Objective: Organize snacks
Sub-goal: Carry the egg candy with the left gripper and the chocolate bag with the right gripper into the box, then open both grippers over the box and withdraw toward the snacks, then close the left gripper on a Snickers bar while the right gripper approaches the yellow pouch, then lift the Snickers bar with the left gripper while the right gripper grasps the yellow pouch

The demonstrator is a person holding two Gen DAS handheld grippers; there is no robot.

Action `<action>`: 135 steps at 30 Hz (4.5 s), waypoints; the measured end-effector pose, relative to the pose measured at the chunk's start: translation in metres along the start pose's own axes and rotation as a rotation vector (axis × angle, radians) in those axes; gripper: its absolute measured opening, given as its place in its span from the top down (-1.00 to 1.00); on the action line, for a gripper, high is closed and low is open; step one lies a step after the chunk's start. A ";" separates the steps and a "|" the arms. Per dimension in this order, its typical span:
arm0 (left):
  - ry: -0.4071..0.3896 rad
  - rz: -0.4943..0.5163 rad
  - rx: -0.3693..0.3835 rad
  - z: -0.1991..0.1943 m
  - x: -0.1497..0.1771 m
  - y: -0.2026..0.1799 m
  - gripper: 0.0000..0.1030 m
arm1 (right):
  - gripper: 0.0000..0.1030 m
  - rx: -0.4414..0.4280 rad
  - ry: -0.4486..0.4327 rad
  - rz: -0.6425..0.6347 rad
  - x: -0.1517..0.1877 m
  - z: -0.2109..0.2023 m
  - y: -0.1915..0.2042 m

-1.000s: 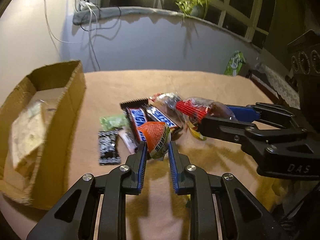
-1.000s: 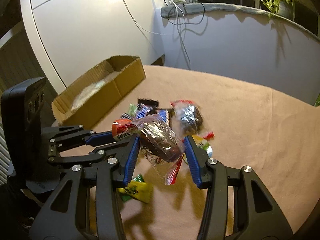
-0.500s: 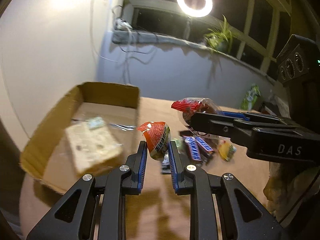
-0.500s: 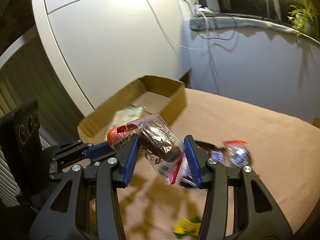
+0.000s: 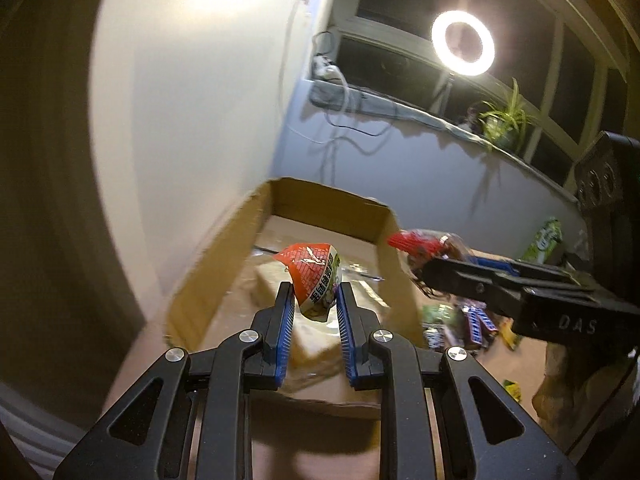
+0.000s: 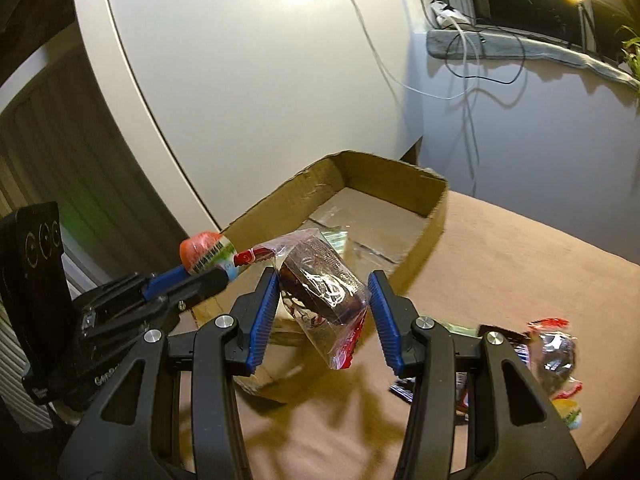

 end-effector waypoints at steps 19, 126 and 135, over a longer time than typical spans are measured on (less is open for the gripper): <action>0.011 -0.033 -0.051 0.007 0.002 0.024 0.17 | -0.34 0.000 0.047 -0.075 0.008 0.035 0.024; 0.221 0.203 0.140 0.087 0.050 -0.166 0.47 | 0.72 0.243 0.116 0.029 0.106 -0.073 -0.169; 0.212 0.205 0.145 0.084 0.048 -0.166 0.47 | 0.23 0.283 0.191 -0.023 0.120 -0.064 -0.165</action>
Point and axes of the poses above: each gripper's, at about its wrist camera, not at the fingertips, and z roughly the way its jaws point, y to its left, x to its underside, the point moved 4 cm from there along z, roughly the way its jaws point, and after that the axes turned 4 degrees about -y, right-handed, at the moved point
